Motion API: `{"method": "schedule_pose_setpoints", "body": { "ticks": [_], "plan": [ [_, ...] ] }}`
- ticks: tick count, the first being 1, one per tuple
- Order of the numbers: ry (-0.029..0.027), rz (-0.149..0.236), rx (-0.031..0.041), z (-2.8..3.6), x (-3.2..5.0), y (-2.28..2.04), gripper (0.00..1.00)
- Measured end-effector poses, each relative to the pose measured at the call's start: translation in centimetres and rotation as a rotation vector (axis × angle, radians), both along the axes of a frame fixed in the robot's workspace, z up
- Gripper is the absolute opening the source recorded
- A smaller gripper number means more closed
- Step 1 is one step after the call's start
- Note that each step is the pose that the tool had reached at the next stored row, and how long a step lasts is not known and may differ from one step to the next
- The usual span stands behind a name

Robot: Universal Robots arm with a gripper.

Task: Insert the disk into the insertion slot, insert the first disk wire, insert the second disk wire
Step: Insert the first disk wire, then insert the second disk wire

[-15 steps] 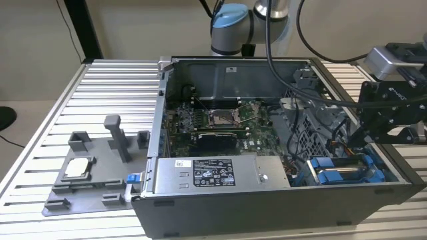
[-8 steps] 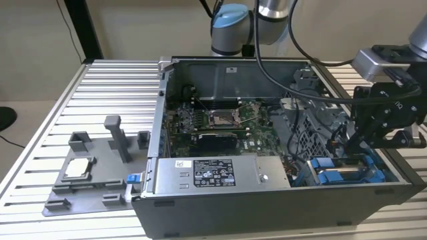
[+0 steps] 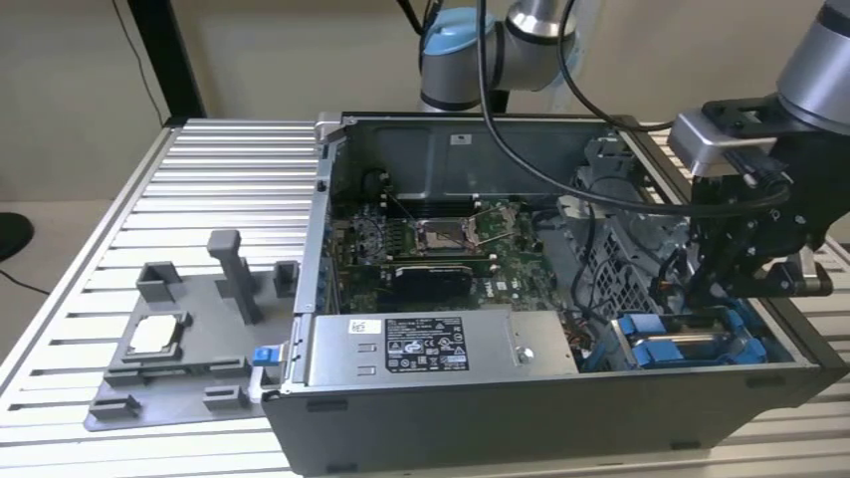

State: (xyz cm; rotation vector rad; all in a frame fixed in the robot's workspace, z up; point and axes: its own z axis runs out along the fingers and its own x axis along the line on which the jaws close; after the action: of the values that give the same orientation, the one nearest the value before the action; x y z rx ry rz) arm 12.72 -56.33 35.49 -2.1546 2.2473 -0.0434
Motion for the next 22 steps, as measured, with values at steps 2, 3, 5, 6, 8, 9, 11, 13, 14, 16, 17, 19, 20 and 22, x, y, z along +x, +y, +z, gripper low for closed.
{"method": "schedule_pose_setpoints", "body": {
  "ticks": [2,3,5,6,8,9,11,13,14,16,17,19,20,22],
  "plan": [
    [-0.0001,0.000,-0.0003,-0.03,0.00,0.00,0.00],
    [-0.0002,-0.001,-0.0004,-0.05,-0.01,0.00,0.00],
    [-0.0002,-0.001,-0.0001,-0.07,-0.02,0.00,0.00],
    [-0.0002,-0.002,-0.0002,-0.07,-0.03,0.00,0.00],
    [-0.0005,-0.002,-0.0001,-0.08,-0.03,0.00,0.00],
    [-0.0025,-0.002,0.0000,-0.12,-0.04,0.01,0.00],
    [-0.0104,-0.002,-0.0001,-0.17,-0.04,0.00,0.00],
    [-0.0194,-0.002,-0.0001,-0.24,-0.06,-0.01,0.00],
    [-0.0221,-0.002,-0.0002,-0.27,-0.08,-0.01,0.00],
    [-0.0229,-0.001,0.0001,-0.32,-0.17,-0.01,0.00],
    [-0.0229,-0.001,0.0003,-0.35,-0.25,-0.01,0.00],
    [-0.0229,-0.002,0.0000,-0.39,-0.43,-0.01,0.00],
    [-0.0228,-0.002,-0.0001,-0.44,-0.49,-0.01,0.00],
    [-0.0228,-0.001,-0.0002,-0.56,-0.54,-0.02,0.00]
  ]
}}
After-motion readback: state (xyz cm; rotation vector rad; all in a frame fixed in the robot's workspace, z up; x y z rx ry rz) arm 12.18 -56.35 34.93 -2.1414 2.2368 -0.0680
